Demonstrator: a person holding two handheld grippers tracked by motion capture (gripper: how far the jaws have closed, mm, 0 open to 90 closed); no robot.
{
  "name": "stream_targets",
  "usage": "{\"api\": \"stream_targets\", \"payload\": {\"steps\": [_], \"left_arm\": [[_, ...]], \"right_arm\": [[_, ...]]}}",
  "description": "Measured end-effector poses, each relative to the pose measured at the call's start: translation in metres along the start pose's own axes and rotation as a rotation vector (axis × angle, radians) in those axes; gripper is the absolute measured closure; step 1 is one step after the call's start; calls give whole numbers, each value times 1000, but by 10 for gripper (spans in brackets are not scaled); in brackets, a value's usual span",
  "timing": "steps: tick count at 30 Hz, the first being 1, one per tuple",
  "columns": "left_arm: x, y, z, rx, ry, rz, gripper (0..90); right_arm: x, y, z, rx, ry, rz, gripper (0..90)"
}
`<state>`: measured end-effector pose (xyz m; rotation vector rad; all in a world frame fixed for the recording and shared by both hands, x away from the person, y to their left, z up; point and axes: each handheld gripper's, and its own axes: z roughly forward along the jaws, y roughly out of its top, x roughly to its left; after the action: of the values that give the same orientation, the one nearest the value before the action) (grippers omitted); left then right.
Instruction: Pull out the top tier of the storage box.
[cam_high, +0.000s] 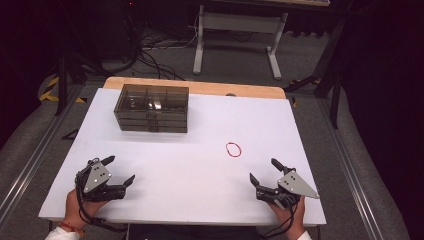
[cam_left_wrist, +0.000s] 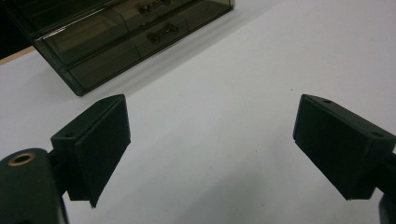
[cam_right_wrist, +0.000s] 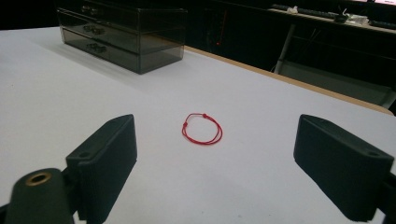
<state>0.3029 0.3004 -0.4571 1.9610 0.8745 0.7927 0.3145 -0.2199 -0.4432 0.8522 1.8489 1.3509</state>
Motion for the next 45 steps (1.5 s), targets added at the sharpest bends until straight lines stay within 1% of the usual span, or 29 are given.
{"api": "stream_targets", "payload": {"steps": [1,2,3,6,7,8,9,10,12,14,15,16,17,19,20,22,25,26,28,29,30,32,33,34,37,38,41,42,45], "left_arm": [[0,-1,0,-4,3,-22,126],[2,-1,0,3,3,-10,126],[2,-2,-1,8,18,-14,126],[1,-6,-4,14,13,-29,131],[2,-6,-5,22,27,0,131],[2,-6,-6,24,24,-10,132],[4,-6,-8,20,32,6,133],[4,-6,-8,20,32,6,133],[5,-6,-8,13,37,-19,134],[2,-7,-6,27,22,-25,134],[2,-7,-6,28,25,-11,135],[2,-6,-6,30,29,12,135],[2,-5,-5,27,41,12,136],[1,-5,-3,30,34,1,137],[1,-4,-3,38,38,20,138],[1,-2,-1,36,48,33,144],[2,0,3,48,43,33,145],[2,2,5,57,59,59,150],[1,4,6,57,57,60,152],[0,4,7,51,47,49,152],[0,6,9,52,43,51,154],[-2,10,12,57,42,72,160],[-1,12,13,62,54,104,160],[-1,14,15,61,59,114,162],[-1,21,21,45,47,131,182],[-2,23,23,40,34,124,182],[0,30,29,33,32,135,188],[1,32,31,28,18,133,191],[2,40,35,7,9,128,199]], "right_arm": [[-2,0,-1,-5,-1,15,141],[-2,0,-1,-5,-1,15,141],[-3,0,-1,-8,0,21,141],[-5,2,2,-15,5,37,141],[-4,2,4,-14,8,29,141],[-3,3,5,-10,15,14,140],[-2,3,7,-5,19,3,141],[-2,3,7,-5,19,3,141],[0,3,7,-7,24,3,141],[2,3,8,-3,28,-10,141],[3,4,7,0,24,-25,141],[3,4,7,0,24,-25,141],[3,4,7,-6,22,-24,141],[1,3,7,-4,20,-22,141],[1,3,6,-2,16,-26,141],[0,3,4,-1,4,-29,144],[-1,2,3,-2,-1,-22,144],[-2,2,3,4,-6,-23,146],[-1,1,1,5,-9,-28,147],[-1,1,1,5,-9,-28,147],[-1,1,1,7,-9,-29,149],[-1,0,-1,16,-15,-36,158],[-1,0,-1,16,-15,-36,158],[-1,0,-1,16,-15,-36,158],[-1,-2,-5,24,-29,-41,162],[-1,-2,-5,24,-29,-41,162],[-2,-3,-7,27,-35,-33,164],[-2,-3,-7,29,-35,-31,164],[-1,-4,-8,31,-38,-40,169]]}}
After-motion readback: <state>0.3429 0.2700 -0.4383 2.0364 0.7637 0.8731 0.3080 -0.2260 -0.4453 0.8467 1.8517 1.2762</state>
